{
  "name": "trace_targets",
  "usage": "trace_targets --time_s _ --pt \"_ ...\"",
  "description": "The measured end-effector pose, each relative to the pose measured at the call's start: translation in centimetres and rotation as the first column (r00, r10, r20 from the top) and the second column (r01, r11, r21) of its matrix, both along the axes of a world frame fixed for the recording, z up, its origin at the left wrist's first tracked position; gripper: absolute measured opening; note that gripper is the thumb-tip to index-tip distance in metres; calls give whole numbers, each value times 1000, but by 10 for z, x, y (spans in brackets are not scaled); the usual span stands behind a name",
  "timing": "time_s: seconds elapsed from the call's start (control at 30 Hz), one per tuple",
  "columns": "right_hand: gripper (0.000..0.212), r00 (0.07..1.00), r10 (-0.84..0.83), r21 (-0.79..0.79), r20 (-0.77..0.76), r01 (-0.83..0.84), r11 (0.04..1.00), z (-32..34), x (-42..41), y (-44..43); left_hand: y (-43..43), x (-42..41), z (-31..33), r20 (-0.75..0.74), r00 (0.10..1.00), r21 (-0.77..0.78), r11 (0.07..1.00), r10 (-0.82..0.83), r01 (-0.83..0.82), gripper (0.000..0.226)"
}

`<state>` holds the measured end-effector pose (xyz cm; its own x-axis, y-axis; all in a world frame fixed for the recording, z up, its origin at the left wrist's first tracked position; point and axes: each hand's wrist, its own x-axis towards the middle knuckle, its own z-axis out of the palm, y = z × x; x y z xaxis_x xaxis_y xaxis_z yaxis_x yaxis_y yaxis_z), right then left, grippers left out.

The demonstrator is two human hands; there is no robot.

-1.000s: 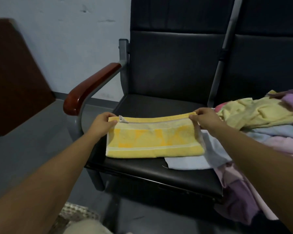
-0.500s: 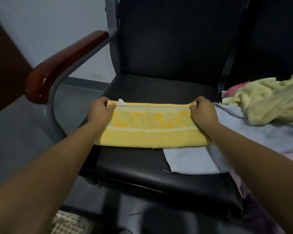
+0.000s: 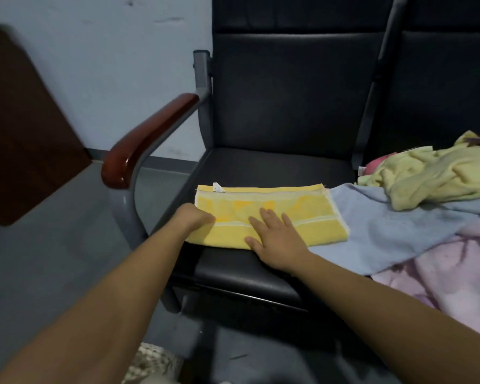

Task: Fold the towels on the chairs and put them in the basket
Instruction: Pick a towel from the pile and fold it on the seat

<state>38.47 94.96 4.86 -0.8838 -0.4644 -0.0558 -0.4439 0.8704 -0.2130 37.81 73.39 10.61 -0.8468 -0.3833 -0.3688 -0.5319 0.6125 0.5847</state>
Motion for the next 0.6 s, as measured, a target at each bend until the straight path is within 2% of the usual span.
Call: trace_targets --time_s 0.07,0.17,0.23,0.27,0.3,0.33,0.4,0.43,0.47,0.5,0.57,0.6 --pt "63 1000 -12 -6 4 12 1000 -4 8 -2 -4 10 1 -55 998 27 1000 8 -7 19" --pt "62 993 4 -67 116 4 998 4 17 -5 -6 23 9 -197 979 16 999 -44 48 5" --pt "59 965 -5 -214 262 63 975 19 20 -5 0 26 20 -267 955 -46 991 -133 125 7" --pt "56 935 -24 -344 354 154 926 27 19 -3 6 26 26 -287 940 -90 982 -185 165 12" --pt "52 889 -39 -489 457 287 824 36 18 0 13 25 33 -303 925 -132 971 -231 199 16" --pt "47 828 -30 -607 560 435 665 42 16 5 22 25 39 -313 911 -165 960 -269 227 20" --pt "46 686 64 -667 725 675 315 47 9 19 44 26 51 -317 888 -192 940 -333 283 30" --pt "50 628 125 -640 768 745 187 46 7 28 55 27 53 -317 879 -176 933 -355 313 34" --pt "54 582 175 -603 794 791 104 45 5 36 66 29 53 -322 873 -118 931 -366 346 33" --pt "57 548 211 -569 809 821 47 42 4 43 75 30 50 -331 878 10 929 -347 371 30" --pt "59 514 226 -524 827 851 -18 40 3 50 89 34 40 -330 907 333 867 -262 371 22" --pt "57 509 213 -517 834 856 -24 39 2 50 92 35 33 -341 908 398 837 -244 375 18"
